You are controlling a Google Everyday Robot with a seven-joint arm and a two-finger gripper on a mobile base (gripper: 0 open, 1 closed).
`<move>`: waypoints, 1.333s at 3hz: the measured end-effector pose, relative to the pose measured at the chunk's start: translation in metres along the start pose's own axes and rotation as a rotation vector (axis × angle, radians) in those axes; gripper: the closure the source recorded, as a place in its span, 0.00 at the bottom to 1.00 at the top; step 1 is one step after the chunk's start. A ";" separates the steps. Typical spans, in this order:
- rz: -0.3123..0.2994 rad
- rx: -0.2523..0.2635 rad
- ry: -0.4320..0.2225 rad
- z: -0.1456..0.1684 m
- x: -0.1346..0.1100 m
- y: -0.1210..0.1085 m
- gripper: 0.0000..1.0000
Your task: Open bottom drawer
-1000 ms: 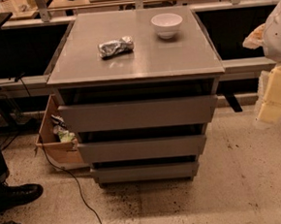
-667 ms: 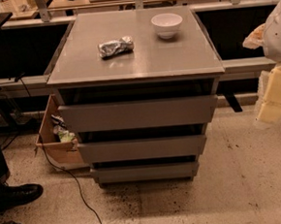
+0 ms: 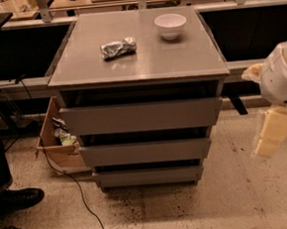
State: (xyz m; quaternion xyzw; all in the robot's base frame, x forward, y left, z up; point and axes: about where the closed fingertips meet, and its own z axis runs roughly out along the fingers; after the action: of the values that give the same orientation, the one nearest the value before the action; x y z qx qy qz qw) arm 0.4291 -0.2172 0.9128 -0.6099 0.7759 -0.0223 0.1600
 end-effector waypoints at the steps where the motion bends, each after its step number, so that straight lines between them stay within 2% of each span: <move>1: -0.011 -0.065 -0.038 0.077 0.018 0.021 0.00; 2: -0.012 -0.112 -0.061 0.123 0.029 0.035 0.00; 3: -0.004 -0.192 -0.083 0.180 0.039 0.058 0.00; 4: -0.004 -0.192 -0.083 0.180 0.039 0.058 0.00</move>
Offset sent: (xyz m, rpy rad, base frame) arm -0.0064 0.0012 -0.1927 0.1178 0.1397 0.0694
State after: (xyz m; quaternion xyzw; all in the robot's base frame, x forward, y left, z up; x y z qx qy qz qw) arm 0.4165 -0.2103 0.7199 -0.6245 0.7658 0.0773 0.1328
